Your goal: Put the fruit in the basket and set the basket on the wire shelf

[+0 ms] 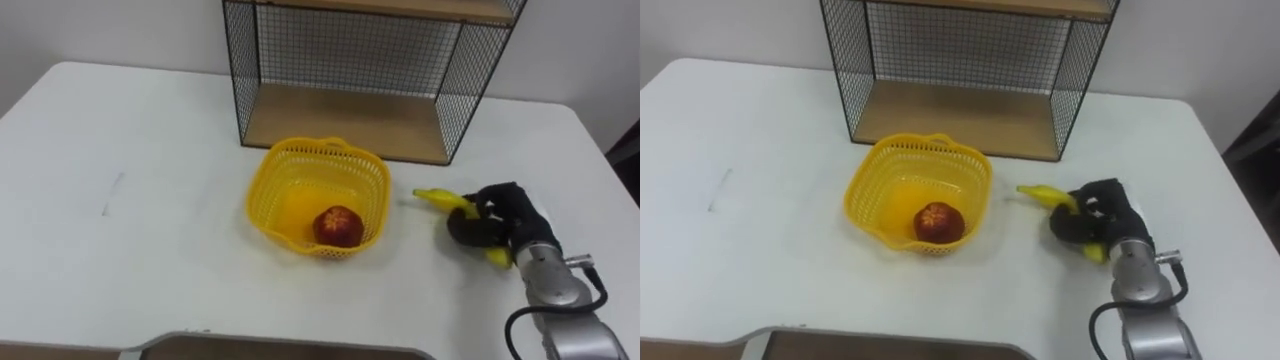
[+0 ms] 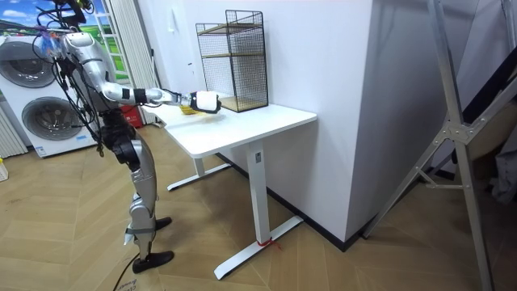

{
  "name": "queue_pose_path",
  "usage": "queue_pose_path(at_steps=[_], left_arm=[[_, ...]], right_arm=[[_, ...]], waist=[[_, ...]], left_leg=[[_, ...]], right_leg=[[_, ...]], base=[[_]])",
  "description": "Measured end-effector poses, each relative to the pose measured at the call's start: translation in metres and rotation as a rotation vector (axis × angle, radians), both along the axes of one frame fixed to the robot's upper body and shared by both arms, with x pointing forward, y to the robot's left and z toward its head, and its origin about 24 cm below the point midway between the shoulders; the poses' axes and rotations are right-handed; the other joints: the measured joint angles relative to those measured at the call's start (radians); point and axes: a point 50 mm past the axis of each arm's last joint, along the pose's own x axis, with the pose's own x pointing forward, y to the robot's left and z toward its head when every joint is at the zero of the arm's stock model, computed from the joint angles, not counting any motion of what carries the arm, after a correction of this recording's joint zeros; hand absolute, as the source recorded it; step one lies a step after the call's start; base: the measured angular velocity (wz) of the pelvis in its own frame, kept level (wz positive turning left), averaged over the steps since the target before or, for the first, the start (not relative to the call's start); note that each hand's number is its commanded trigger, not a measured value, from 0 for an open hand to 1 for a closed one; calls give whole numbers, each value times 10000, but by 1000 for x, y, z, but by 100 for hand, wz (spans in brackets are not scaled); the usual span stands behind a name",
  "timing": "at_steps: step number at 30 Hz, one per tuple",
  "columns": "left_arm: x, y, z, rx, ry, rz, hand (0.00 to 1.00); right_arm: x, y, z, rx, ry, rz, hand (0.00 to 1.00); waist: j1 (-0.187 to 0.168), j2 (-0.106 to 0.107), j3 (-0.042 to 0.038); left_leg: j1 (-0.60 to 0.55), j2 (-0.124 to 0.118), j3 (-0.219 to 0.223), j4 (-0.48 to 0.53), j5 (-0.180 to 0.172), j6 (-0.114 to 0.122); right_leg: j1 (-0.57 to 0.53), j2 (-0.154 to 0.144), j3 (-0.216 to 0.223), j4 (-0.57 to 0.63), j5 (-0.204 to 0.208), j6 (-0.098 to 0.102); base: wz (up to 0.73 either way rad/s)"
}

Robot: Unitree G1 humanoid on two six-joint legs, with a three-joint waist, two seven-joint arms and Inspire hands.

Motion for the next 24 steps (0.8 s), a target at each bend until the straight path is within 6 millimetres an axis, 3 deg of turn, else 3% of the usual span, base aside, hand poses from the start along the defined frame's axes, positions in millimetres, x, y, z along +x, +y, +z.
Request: queue_pose_path(at_steps=[5, 11, 17, 24], left_arm=[[-4, -2, -1, -131, -58, -20, 0], [-17, -2, -3, -13, 187, 50, 0], [-23, -6, -4, -99, 342, 125, 0], [-18, -10, -6, -287, 295, 98, 0]], right_arm=[[9, 18, 47, 227, -2168, 700, 100], [9, 27, 82, 620, -4057, 860, 100], [6, 35, 103, 590, -4933, 1258, 100], [5, 43, 108, 211, -4912, 2155, 100]], waist=[[-21, 39, -21], [-111, -15, -50], [-159, 37, -38], [-134, 30, -33]], left_leg=[[23, 0, -14, -30, 0, -2], [-6, -15, -125, -95, 0, -2], [0, -14, -138, -99, 11, -12], [26, -12, -115, -91, 22, -6]], right_leg=[[-7, 5, 2, -6, 0, 1], [12, 2, -162, -5, 0, 1], [-4, 4, -174, -6, 0, 2], [10, 5, -154, -1, 1, 0]], base=[[0], [4], [1], [0]])
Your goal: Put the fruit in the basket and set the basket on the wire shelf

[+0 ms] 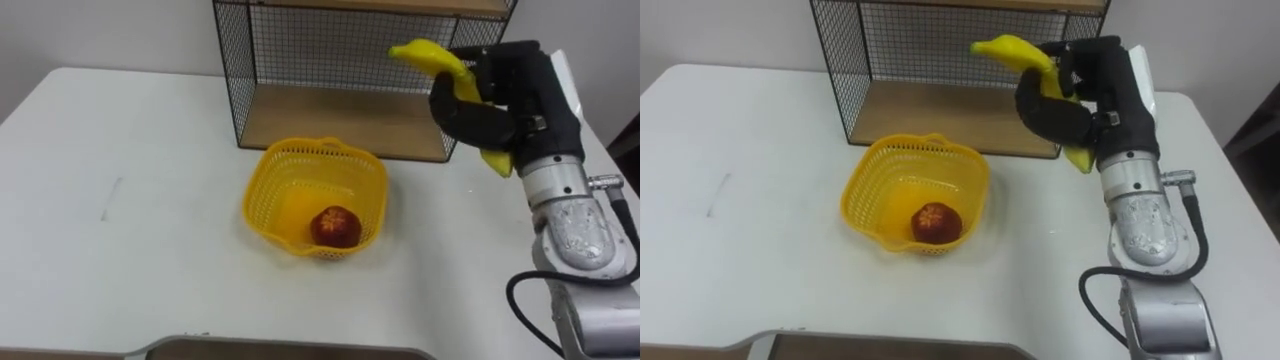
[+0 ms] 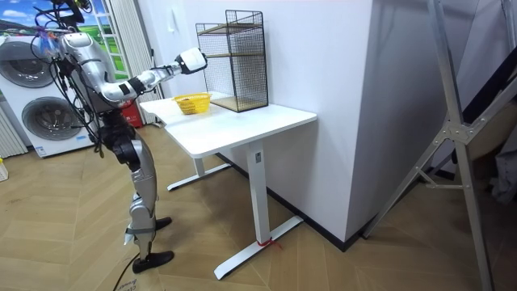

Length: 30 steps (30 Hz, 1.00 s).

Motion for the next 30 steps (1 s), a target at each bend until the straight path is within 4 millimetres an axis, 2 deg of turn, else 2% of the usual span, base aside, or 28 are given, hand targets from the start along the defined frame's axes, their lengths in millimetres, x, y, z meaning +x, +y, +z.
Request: queue_pose_path(at_steps=[5, 9, 13, 17, 18, 19, 26, 30], left_arm=[[13, 0, 1, -152, -317, -201, 0], [22, 2, 2, -94, -490, -449, 0], [28, 5, 3, 5, -552, -770, 0], [29, 4, 3, -108, -550, -792, 0], [29, 4, 3, -130, -543, -794, 0], [29, 4, 3, -182, -516, -798, 0], [34, 2, 3, -382, -558, -854, 0], [33, 1, 3, -501, -482, -922, 0]], right_arm=[[1, 10, -3, -1507, 222, 598, 100], [1, 21, -11, -1931, 600, 1202, 100], [2, 32, -20, -2204, 1079, 1911, 100], [1, 36, -24, -2759, 1396, 2219, 100], [1, 37, -24, -2800, 1455, 2253, 57], [1, 37, -25, -2927, 1536, 2320, 0], [1, 45, -41, -3255, 2249, 2668, 0], [2, 44, -46, -3444, 2453, 2645, 0]], waist=[[177, -143, 63], [364, -287, 125], [575, -366, 82], [735, -332, 102], [749, -328, 105], [774, -321, 109], [785, -284, 136], [776, -274, 125]], left_leg=[[-84, 4, 25, -52, 25, -6], [-71, 4, 21, -42, 28, -8], [-100, 0, 24, -36, 27, -8], [-77, -2, 25, -58, 27, -8], [-78, -2, 25, -59, 27, -8], [-80, -2, 25, -62, 27, -8], [-114, -2, -10, 10, 26, -8], [-230, -1, -54, 42, 27, -8]], right_leg=[[-23, 3, 13, 1, 1, -1], [-88, 5, 13, -8, 1, -2], [-164, 2, 9, -3, 5, -3], [-154, 3, 11, -8, 5, -2], [-155, 2, 10, -8, 5, -2], [-156, 3, 10, -8, 5, -2], [-54, 4, -50, -6, 5, -2], [-140, 8, -105, 0, 6, -4]], base=[[0], [0], [0], [0], [0], [0], [0], [3]])
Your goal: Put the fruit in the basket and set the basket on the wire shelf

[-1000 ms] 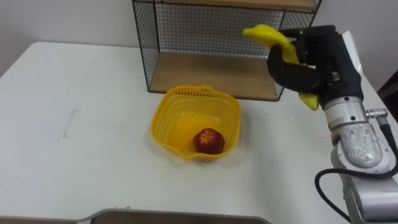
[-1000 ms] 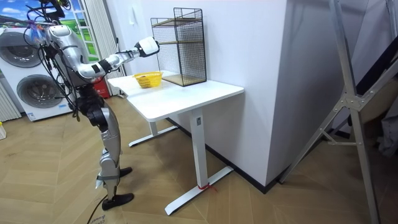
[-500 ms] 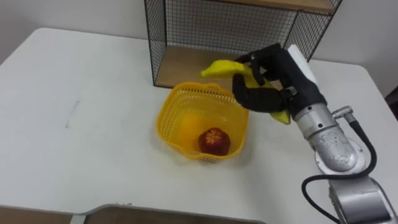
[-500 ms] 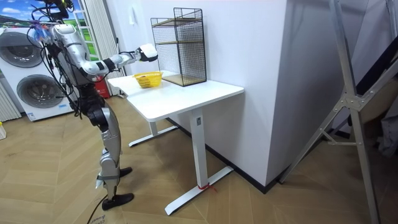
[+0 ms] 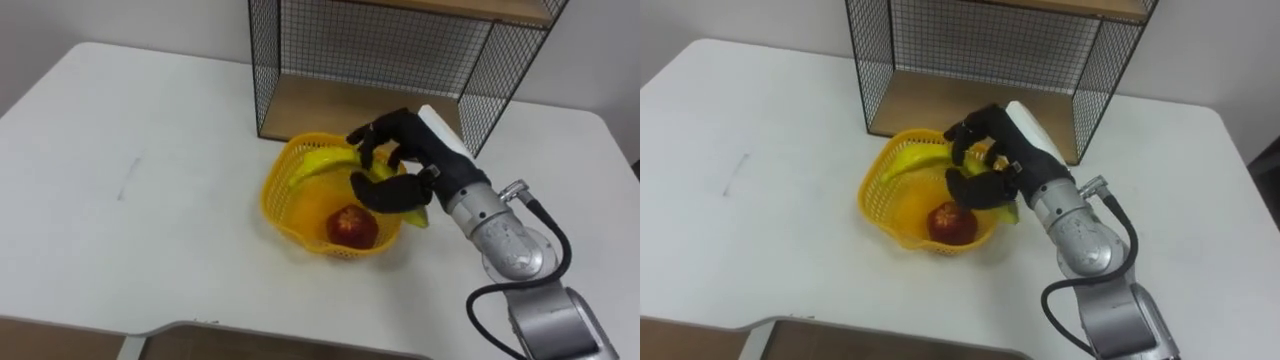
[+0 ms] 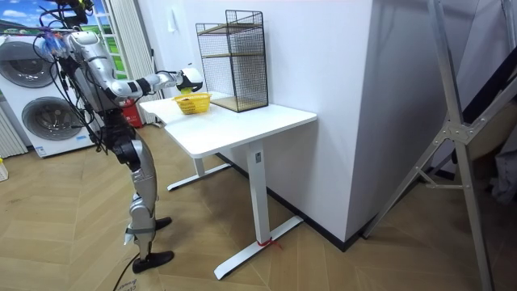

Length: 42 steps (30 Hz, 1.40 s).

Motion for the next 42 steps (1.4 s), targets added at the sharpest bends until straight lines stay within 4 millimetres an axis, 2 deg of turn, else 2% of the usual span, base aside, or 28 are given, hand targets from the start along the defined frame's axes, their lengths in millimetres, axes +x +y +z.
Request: queue_pose_path(at_steps=[11, 15, 21, 25, 27, 29, 33, 39, 41, 42], left_arm=[[3, -2, 1, -195, -55, -107, 0], [3, -2, 1, -194, -60, -104, 0], [3, -1, 1, -132, -327, 518, 0], [-4, 3, 1, 102, -291, 1013, 0], [-15, 4, -1, 160, -35, 1349, 0], [-23, 4, -2, 16, -41, 2248, 0], [-38, 10, -1, -142, -278, 4387, 0], [-67, 34, 7, 687, -1645, 9794, 0], [-68, 51, 16, 1423, -2797, 12330, 0], [-68, 56, 19, 1679, -3108, 12915, 0]], right_arm=[[0, 1, -4, -347, 130, 7, 0], [0, 1, -5, -295, 180, 28, 0], [1, -4, -18, 238, 832, -190, 0], [1, -6, -17, 328, 840, -285, 0], [1, -8, -17, 553, 866, -329, 0], [2, -12, -14, 1359, 906, -499, 0], [4, -24, -8, 2101, 685, -1070, 0], [2, -68, 17, 3844, -507, -2746, 0], [-10, -88, 24, 4265, -1133, -3834, 0], [-12, -92, 25, 4362, -1252, -4088, 0]], waist=[[-46, 71, -64], [-72, 83, -58], [-122, 102, -46], [-241, 176, -37], [-268, 232, -54], [-303, 263, -105], [-337, 341, -111], [-358, 302, -148], [-292, 318, -157], [-294, 342, -161]], left_leg=[[-150, -20, -188, 108, 4, 7], [-150, -22, -200, 110, 4, 7], [-130, -23, -212, 117, 3, 6], [-38, -28, -220, 116, 3, 6], [29, -26, -209, 89, 0, 4], [52, -27, -190, 79, 2, 5], [63, -26, -171, 83, 4, 8], [59, -33, -213, 63, 11, 11], [64, -39, -219, 63, 10, 11], [60, -40, -223, 65, 10, 12]], right_leg=[[-25, 8, -174, 9, 8, -9], [-15, 7, -176, 8, 8, -9], [35, 4, -188, -3, 8, -10], [106, 1, -191, -5, 8, -9], [142, 2, -187, -6, 8, -8], [139, 2, -133, -4, 8, -8], [133, -6, -125, -6, 8, -8], [166, -12, -172, -32, 7, -7], [159, -16, -170, -28, 9, -6], [154, -17, -170, -27, 11, -3]], base=[[4], [0], [0], [0], [0], [0], [-1], [2], [0], [0]])
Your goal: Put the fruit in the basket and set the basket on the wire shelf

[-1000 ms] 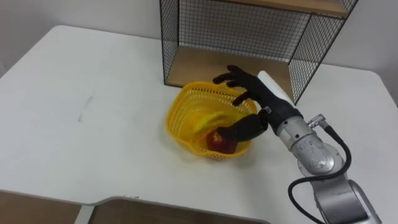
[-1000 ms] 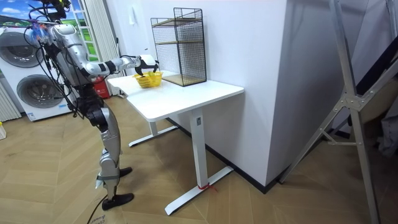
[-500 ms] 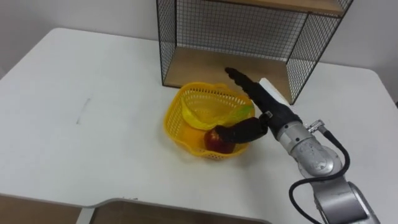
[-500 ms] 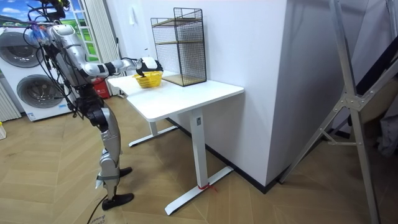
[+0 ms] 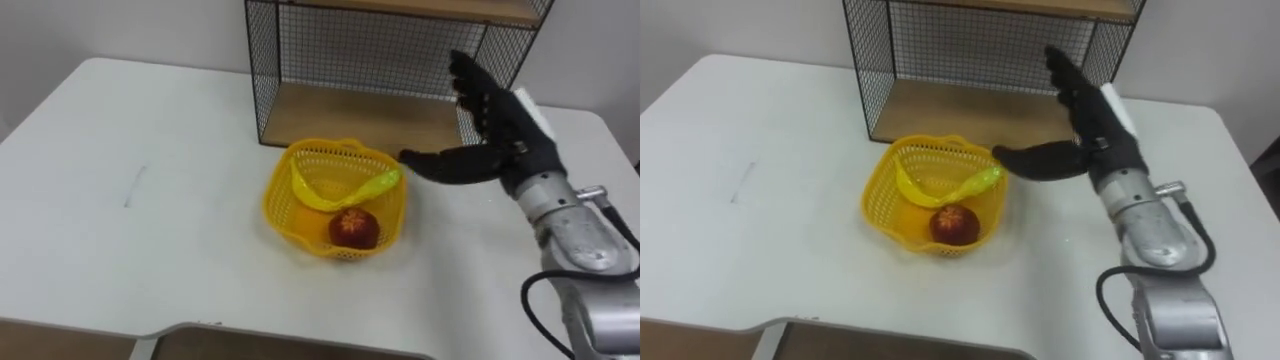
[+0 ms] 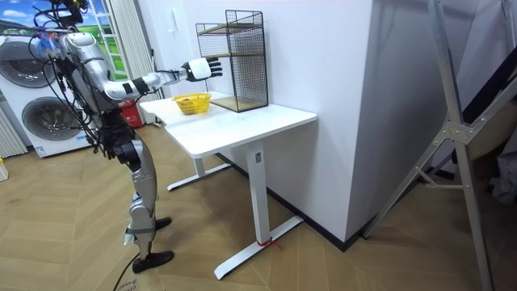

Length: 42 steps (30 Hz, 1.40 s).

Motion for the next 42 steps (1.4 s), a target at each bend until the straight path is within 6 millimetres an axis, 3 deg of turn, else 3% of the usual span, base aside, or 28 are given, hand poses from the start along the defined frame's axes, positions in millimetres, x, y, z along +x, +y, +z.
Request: queue_pose_path(at_steps=[3, 6, 8, 9, 15, 17, 20, 26, 32, 38, 42], left_arm=[[6, 23, 17, 1534, -640, 2339, 0], [27, 46, 44, 3065, -2028, 4313, 0], [51, 61, 75, 4486, -3239, 4883, 0], [57, 64, 83, 4828, -3583, 4953, 0], [102, 75, 160, 7598, -6239, 4654, 0], [118, 71, 194, 8849, -7326, 3790, 0], [134, 63, 221, 9666, -8324, 2750, 0], [176, 21, 223, 8405, -9899, -516, 0], [205, -24, 205, 6571, -10560, -3813, 0], [217, -58, 173, 4451, -10438, -5833, 0], [221, -77, 165, 3197, -10822, -6586, 0]], right_arm=[[-14, -21, 0, 312, -154, -1333, 0], [-29, -33, -11, 393, 204, -2346, 0], [-35, -39, -15, 296, 316, -2899, 0], [-36, -40, -15, 294, 312, -3047, 0], [-43, -43, -21, 272, 475, -3505, 0], [-43, -42, -21, 177, 509, -3460, 0], [-42, -41, -21, 31, 523, -3177, 0], [-41, -34, -23, 258, 425, -2958, 0], [-37, -8, -35, 955, 558, -2119, 0], [-38, 6, -54, 1677, 850, -1715, 0], [-37, 17, -62, 2036, 1109, -1522, 0]], waist=[[-1, 191, -58], [24, 394, -43], [22, 482, -54], [10, 461, -34], [40, 503, -101], [-18, 369, -128], [-210, 235, -92], [-354, 356, 28], [-736, 375, 39], [-934, 407, 52], [-1009, 415, 55]], left_leg=[[7, 0, -5, 4, -1, 1], [60, 4, 21, -43, 32, 4], [61, -3, 33, -38, 46, 6], [62, -10, 41, -44, 55, 12], [154, -37, 257, -153, 112, 40], [115, -39, 236, -156, 111, 40], [110, -62, 146, -171, 107, 42], [111, -73, 25, -190, 109, 37], [155, -72, 59, -223, 112, 36], [196, -50, 243, -233, 111, 38], [186, -39, 338, -295, 115, 39]], right_leg=[[-3, -9, -5, 14, 4, 6], [-3, -17, 1, 49, 3, 7], [-12, -26, 16, 47, -5, 10], [-13, -28, 48, 35, -8, 10], [-102, -69, 275, 17, -19, 15], [-134, -68, 257, 10, -18, 15], [-95, -74, 162, 5, -12, 23], [-49, -70, 16, 6, -8, 29], [-34, -70, 31, 20, -7, 29], [-89, -73, 257, 11, -5, 31], [-183, -71, 343, 38, -3, 27]], base=[[0], [-3], [0], [-5], [-9], [0], [7], [6], [-1], [-9], [-9]])
